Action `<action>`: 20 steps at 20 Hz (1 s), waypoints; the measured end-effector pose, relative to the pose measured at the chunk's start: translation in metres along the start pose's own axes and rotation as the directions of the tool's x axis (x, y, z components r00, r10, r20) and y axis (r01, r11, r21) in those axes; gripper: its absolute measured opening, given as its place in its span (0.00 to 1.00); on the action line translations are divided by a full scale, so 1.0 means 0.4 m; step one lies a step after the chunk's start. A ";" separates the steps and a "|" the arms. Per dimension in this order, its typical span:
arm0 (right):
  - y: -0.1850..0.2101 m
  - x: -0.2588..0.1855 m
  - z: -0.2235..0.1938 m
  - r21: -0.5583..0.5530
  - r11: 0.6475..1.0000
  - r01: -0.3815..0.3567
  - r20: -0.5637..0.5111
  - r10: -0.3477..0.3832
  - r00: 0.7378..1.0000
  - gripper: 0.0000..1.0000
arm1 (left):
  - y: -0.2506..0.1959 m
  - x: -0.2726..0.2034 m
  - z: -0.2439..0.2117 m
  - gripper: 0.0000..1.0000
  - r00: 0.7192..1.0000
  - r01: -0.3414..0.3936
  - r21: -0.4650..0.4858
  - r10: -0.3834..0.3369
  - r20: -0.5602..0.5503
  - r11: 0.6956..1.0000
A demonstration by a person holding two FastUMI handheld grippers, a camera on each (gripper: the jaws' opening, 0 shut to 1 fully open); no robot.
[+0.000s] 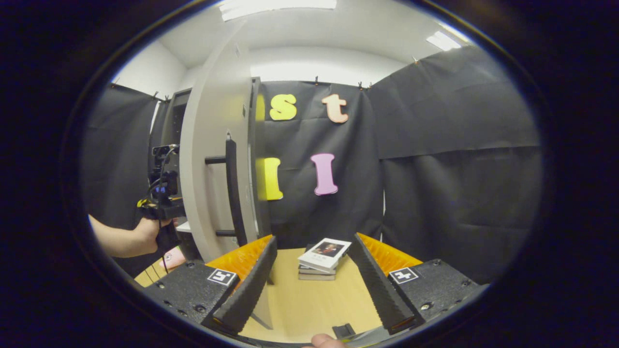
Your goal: Open the cabinet door with the right hand, grasp the bottle in the cabinet with the left hand and place it on the coaster, then close the cabinet door with the right hand.
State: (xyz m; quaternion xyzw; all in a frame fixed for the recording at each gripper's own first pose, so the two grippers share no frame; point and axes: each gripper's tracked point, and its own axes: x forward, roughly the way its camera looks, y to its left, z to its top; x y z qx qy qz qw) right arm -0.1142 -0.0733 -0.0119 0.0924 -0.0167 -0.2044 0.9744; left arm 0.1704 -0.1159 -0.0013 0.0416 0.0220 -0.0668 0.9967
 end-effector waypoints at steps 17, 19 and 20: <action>-0.060 0.015 0.041 -0.033 0.995 0.095 -0.005 -0.096 0.995 0.96 | 0.036 0.308 -0.069 0.76 0.998 -0.044 -0.042 0.041 -0.052 0.998; -0.048 0.030 0.047 -0.051 0.996 0.068 0.001 -0.068 0.998 1.00 | 0.043 0.297 -0.060 0.76 0.997 -0.061 -0.035 0.059 -0.055 0.998; -0.042 0.039 0.046 -0.051 0.997 0.054 0.002 -0.054 0.999 0.96 | 0.045 0.285 -0.043 0.74 0.997 -0.064 -0.038 0.063 -0.038 0.997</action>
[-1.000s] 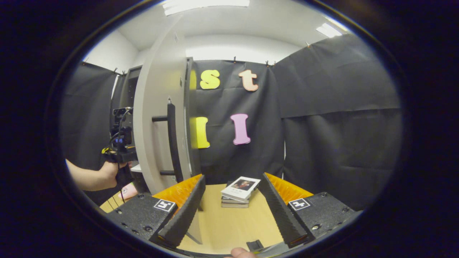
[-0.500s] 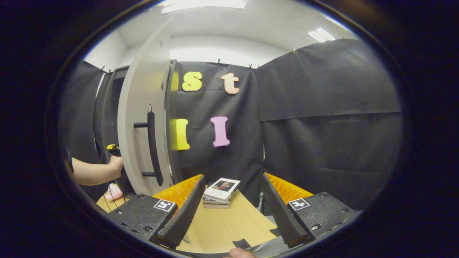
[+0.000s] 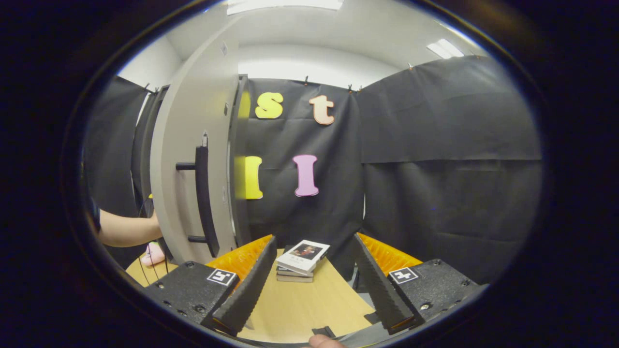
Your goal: Open the cabinet door with the right hand, grasp the bottle in the cabinet with the left hand and place it on the coaster, then close the cabinet door with the right hand.
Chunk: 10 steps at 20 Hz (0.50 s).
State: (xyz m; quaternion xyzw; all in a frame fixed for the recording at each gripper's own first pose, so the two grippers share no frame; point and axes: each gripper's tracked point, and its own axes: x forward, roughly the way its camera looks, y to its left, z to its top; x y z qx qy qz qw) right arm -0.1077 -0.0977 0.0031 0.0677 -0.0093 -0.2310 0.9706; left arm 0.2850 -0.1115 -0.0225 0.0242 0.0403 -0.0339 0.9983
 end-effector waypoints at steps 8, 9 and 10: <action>0.010 0.113 -0.048 -0.005 0.995 -0.102 -0.047 0.101 0.994 0.96 | 0.055 -0.219 0.079 0.73 0.996 -0.011 0.030 0.008 0.087 0.999; 0.019 0.128 -0.060 -0.004 0.992 -0.128 -0.046 0.127 0.991 1.00 | 0.064 -0.258 0.083 0.74 0.997 -0.003 0.001 0.003 0.083 1.000; 0.023 0.148 -0.078 -0.008 0.989 -0.145 -0.056 0.144 0.988 0.96 | 0.076 -0.304 0.089 0.74 0.996 -0.001 -0.027 0.004 0.090 1.000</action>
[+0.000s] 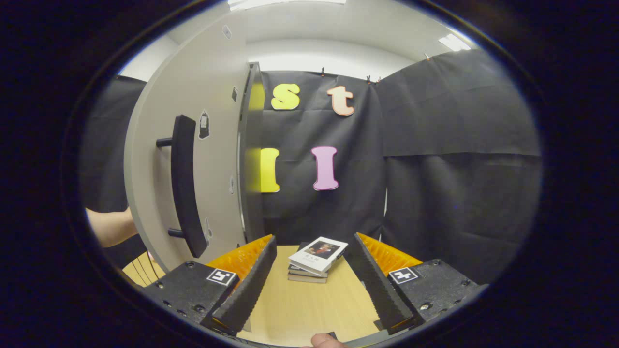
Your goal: Open the cabinet door with the right hand, grasp the bottle in the cabinet with the left hand and place it on the coaster, then close the cabinet door with the right hand.
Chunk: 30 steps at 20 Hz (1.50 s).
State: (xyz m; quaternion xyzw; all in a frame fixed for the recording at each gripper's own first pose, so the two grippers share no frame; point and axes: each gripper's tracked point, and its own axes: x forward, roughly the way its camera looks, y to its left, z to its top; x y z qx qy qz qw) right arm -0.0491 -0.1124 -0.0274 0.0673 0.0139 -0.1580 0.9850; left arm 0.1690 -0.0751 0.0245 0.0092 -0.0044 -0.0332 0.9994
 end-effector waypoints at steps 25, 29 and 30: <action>0.078 -0.159 -0.600 -0.180 0.983 0.025 -0.635 -0.135 0.761 1.00 | 0.360 -0.569 -0.811 0.73 0.987 -0.074 0.155 0.095 -0.129 0.985; 0.102 -0.168 -0.596 -0.156 0.987 0.041 -0.654 -0.134 0.745 1.00 | 0.383 -0.558 -0.826 0.73 0.989 -0.091 0.111 0.102 -0.104 0.990; 0.099 -0.162 -0.589 -0.158 0.986 0.051 -0.649 -0.142 0.748 1.00 | 0.389 -0.560 -0.826 0.73 0.990 -0.094 0.103 0.104 -0.095 0.990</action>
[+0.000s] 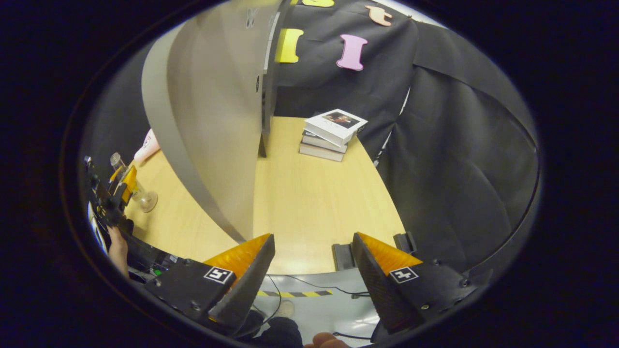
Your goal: Open the cabinet door with the right hand, grasp the bottle in the cabinet with the left hand and place it on the coaster, then close the cabinet door with the right hand.
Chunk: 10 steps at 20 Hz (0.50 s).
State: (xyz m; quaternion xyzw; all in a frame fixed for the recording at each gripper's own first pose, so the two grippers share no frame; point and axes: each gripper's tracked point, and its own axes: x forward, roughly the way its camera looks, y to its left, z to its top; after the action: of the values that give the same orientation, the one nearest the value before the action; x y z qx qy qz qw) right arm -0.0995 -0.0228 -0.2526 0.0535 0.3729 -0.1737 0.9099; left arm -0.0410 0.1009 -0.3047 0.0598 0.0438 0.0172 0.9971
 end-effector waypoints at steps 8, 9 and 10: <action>-0.007 0.013 0.011 0.004 1.000 0.029 0.003 -0.029 1.000 1.00 | -0.019 0.008 -0.047 0.75 0.999 0.042 -0.040 -0.044 -0.027 0.998; -0.006 0.017 0.011 0.002 1.000 0.026 0.002 -0.026 1.000 1.00 | -0.022 0.008 -0.050 0.76 0.999 0.043 -0.037 -0.044 -0.021 0.998; -0.009 0.021 0.009 0.000 1.000 0.025 -0.003 -0.025 1.000 1.00 | -0.022 0.008 -0.050 0.76 0.999 0.045 -0.037 -0.045 -0.015 0.998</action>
State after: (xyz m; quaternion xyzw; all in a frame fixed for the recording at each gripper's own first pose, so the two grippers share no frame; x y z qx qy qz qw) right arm -0.0927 -0.0294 -0.2557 0.0492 0.3749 -0.1852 0.9071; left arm -0.0395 0.0948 -0.3257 0.0403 0.0524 -0.0040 0.9978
